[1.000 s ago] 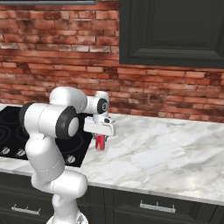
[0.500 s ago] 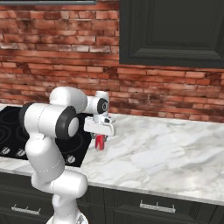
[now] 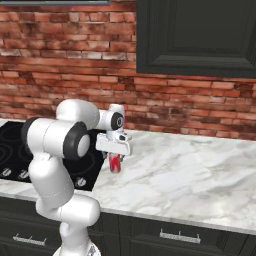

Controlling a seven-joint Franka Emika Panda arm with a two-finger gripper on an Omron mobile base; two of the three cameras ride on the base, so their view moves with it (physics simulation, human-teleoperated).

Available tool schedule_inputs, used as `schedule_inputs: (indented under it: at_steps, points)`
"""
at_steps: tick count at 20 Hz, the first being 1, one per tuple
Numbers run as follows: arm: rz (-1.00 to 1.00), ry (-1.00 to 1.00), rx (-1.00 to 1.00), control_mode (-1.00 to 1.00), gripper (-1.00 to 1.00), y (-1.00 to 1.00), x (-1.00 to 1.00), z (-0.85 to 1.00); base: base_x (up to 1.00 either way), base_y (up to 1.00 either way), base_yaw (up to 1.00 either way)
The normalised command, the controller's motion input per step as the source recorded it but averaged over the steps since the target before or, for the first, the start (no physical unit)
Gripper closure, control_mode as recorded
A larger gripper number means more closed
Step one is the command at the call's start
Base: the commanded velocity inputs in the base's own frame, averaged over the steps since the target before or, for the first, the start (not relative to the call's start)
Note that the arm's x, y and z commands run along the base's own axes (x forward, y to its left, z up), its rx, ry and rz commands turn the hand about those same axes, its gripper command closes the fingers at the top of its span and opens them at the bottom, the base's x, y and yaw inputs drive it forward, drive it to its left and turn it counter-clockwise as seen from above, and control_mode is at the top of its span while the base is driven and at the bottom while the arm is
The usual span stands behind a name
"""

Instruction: Four empty soda cans are scattered around the kitchen. Gather all the cans and cluster them next to the stove for recycling.

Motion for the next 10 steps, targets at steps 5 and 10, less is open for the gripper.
schedule_inputs:
  at_steps: [5, 10]
  points:
    - [0.00, -0.12, 0.00, -1.00, -1.00, 0.00, -0.19, 0.05, 0.00, 0.00, 0.00]
    - [0.00, -0.11, 0.00, -1.00, -1.00, -0.03, -0.14, 0.21, 0.00, 0.00, 0.00]
